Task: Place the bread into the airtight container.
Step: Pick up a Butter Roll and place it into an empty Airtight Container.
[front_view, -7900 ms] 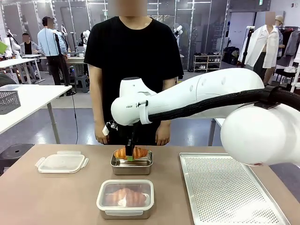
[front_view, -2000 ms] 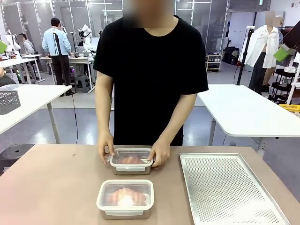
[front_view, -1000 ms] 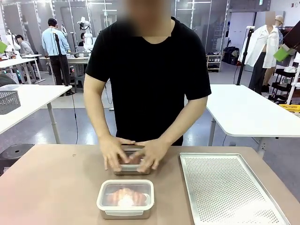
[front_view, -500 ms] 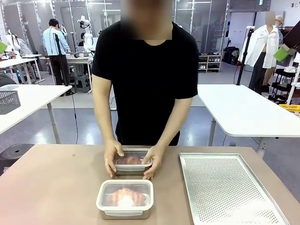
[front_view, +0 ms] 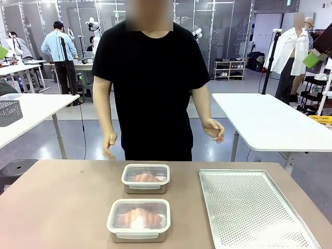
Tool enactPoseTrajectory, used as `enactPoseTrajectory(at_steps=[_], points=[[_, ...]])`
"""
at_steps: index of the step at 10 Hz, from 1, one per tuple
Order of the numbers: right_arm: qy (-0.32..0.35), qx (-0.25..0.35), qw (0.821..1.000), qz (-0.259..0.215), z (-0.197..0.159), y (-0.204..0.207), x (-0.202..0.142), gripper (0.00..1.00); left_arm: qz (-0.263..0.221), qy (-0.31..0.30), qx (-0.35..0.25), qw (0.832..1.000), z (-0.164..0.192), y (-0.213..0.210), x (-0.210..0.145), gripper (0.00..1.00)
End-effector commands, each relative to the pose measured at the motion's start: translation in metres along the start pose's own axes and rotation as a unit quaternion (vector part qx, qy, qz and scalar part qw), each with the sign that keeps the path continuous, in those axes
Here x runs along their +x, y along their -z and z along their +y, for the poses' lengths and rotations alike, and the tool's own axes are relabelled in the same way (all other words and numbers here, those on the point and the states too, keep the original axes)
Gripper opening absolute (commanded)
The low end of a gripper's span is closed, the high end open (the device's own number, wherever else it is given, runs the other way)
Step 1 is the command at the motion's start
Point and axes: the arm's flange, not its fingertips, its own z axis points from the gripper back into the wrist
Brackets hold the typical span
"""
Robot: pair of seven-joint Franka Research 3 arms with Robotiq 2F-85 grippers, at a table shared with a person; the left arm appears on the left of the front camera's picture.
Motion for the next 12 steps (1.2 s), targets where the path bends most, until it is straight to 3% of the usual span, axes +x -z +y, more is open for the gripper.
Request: enactPoseTrajectory(at_steps=[1, 12], points=[[0.002, -0.003, 1.0, -0.005, -0.0004, 0.0, -0.001, 1.0, 0.001, 0.005, -0.003, 1.0, 0.0002, -0.0011, 0.0003, 1.0], [0.002, -0.003, 1.0, -0.005, -0.0004, 0.0, -0.001, 1.0, 0.001, 0.005, -0.003, 1.0, 0.0002, -0.0011, 0.0003, 1.0]])
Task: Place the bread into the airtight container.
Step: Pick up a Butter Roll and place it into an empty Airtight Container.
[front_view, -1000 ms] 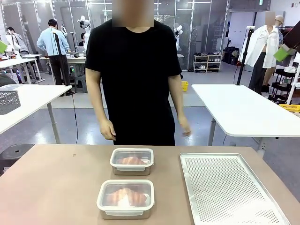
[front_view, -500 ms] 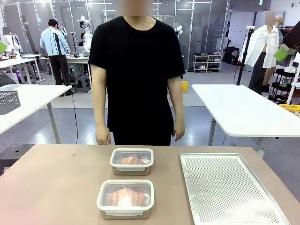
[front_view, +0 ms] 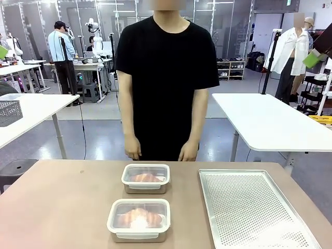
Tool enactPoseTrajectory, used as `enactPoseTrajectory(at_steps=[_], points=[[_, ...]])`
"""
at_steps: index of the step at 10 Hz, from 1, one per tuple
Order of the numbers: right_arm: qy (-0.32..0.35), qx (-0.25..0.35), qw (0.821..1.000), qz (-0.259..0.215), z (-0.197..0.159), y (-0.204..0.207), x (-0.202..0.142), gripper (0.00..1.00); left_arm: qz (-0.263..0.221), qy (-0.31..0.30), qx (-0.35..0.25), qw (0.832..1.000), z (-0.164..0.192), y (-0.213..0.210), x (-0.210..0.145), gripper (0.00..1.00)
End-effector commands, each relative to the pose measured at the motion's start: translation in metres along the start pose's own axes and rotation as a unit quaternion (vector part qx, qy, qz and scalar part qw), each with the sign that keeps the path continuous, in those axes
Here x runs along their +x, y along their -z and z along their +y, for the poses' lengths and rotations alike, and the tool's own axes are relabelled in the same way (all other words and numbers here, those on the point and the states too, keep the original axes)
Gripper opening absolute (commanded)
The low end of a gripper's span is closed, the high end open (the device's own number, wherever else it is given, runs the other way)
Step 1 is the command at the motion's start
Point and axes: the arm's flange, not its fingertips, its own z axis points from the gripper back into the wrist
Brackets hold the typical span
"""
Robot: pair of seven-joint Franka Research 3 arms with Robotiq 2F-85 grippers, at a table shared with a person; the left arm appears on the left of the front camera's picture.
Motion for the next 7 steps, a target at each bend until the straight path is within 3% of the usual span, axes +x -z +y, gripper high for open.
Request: enactPoseTrajectory(at_steps=[1, 7], points=[[0.002, -0.003, 1.0, -0.005, -0.0004, 0.0, -0.001, 1.0, 0.001, 0.005, -0.003, 1.0, 0.0002, -0.0011, 0.0003, 1.0], [0.002, -0.003, 1.0, -0.005, -0.0004, 0.0, -0.001, 1.0, 0.001, 0.005, -0.003, 1.0, 0.0002, -0.0011, 0.0003, 1.0]])
